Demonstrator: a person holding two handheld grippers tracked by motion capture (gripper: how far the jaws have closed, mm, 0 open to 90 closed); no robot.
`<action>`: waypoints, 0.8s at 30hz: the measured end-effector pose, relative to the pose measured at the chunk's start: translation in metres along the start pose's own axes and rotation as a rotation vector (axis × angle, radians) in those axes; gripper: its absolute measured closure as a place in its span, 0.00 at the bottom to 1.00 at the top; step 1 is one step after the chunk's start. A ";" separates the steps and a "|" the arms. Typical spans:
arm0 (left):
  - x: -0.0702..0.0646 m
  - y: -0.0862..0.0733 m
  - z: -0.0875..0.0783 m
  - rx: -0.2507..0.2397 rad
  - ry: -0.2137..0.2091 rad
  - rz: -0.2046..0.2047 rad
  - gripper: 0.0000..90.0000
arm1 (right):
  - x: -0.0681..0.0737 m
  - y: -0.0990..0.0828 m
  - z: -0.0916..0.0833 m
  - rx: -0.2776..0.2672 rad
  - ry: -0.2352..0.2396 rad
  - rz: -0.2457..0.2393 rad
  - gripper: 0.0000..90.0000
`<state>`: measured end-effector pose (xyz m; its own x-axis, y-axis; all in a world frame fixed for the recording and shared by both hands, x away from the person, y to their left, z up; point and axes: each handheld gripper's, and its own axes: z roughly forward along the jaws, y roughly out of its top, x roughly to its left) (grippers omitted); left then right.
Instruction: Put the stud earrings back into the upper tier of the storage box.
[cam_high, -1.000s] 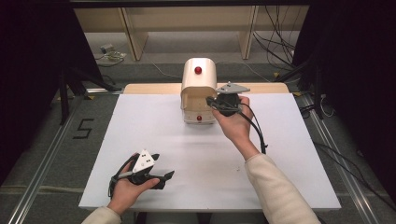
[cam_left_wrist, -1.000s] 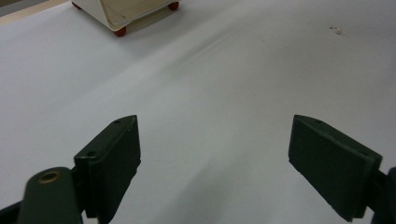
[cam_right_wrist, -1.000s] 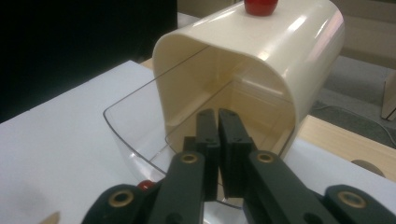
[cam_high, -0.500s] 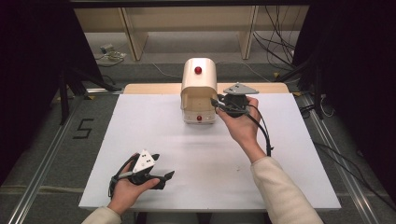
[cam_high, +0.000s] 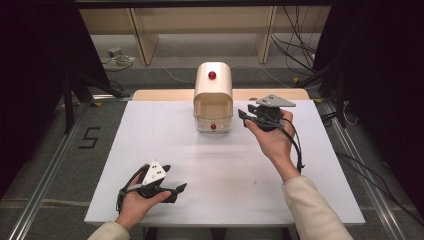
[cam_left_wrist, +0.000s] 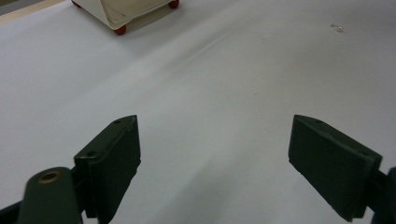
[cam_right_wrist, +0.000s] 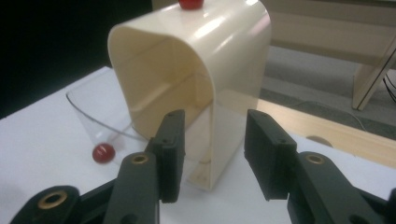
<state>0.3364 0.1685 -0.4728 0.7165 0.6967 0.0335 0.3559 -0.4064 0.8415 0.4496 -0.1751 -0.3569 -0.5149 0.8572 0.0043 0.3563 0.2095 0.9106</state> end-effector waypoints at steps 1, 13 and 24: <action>0.000 0.000 0.000 0.000 0.000 0.001 0.18 | -0.001 -0.003 -0.002 0.007 0.002 0.003 0.66; 0.000 0.000 0.000 0.001 0.001 -0.002 0.18 | -0.012 -0.046 -0.017 0.173 0.039 -0.030 0.67; 0.000 0.000 0.001 0.006 0.001 0.001 0.18 | -0.011 -0.095 -0.024 0.343 0.077 -0.019 0.73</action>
<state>0.3365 0.1681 -0.4732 0.7160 0.6973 0.0348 0.3588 -0.4103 0.8384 0.4030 -0.2155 -0.4334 -0.5764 0.8165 0.0317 0.5809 0.3821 0.7187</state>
